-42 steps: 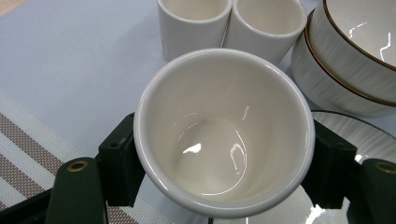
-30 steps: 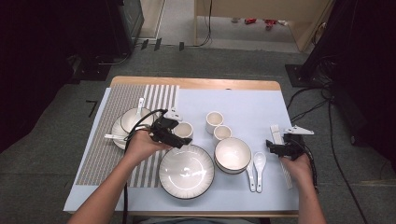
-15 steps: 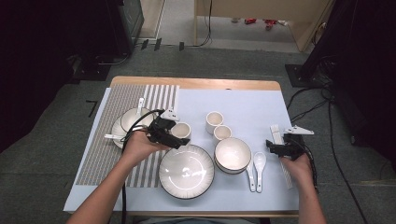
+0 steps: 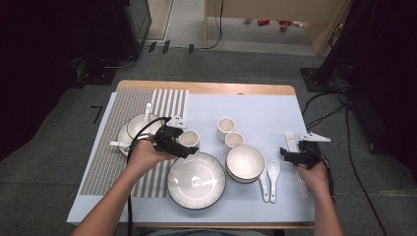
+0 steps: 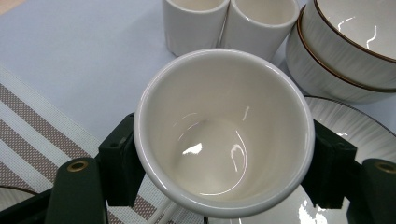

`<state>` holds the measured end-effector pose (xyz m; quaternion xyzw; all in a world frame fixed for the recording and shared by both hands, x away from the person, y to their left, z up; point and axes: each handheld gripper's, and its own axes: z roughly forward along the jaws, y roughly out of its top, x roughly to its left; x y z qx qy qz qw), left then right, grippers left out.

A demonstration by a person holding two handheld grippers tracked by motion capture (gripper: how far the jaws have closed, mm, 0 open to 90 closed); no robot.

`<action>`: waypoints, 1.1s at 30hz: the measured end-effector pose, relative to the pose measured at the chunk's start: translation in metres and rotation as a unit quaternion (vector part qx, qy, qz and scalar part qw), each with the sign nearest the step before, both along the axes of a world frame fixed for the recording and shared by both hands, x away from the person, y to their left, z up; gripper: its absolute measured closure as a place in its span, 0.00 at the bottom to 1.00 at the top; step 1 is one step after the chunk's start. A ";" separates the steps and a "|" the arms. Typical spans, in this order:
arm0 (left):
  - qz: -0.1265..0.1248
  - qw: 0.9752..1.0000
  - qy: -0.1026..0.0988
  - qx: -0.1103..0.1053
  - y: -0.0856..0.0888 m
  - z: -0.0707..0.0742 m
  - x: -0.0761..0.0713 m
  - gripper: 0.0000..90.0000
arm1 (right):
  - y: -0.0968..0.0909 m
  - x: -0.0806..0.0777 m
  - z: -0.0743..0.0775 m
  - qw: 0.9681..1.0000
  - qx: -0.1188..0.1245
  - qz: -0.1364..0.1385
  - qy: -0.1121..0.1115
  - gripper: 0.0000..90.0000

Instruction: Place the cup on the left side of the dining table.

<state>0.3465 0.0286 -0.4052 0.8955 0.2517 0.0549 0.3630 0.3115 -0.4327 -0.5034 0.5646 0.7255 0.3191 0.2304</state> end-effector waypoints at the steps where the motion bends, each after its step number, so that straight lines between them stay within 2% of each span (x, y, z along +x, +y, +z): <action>1: 0.000 1.000 0.000 -0.001 0.000 0.000 -0.001 0.31 | 0.000 0.000 0.000 1.000 0.000 0.000 0.000 0.16; 25: 0.000 1.000 0.007 -0.010 0.007 0.005 -0.010 0.31 | 0.000 0.000 0.000 1.000 0.000 0.000 0.000 0.16; 33: 0.008 1.000 0.013 -0.017 0.013 0.005 -0.012 0.31 | 0.000 0.000 0.000 1.000 0.000 0.000 0.000 0.16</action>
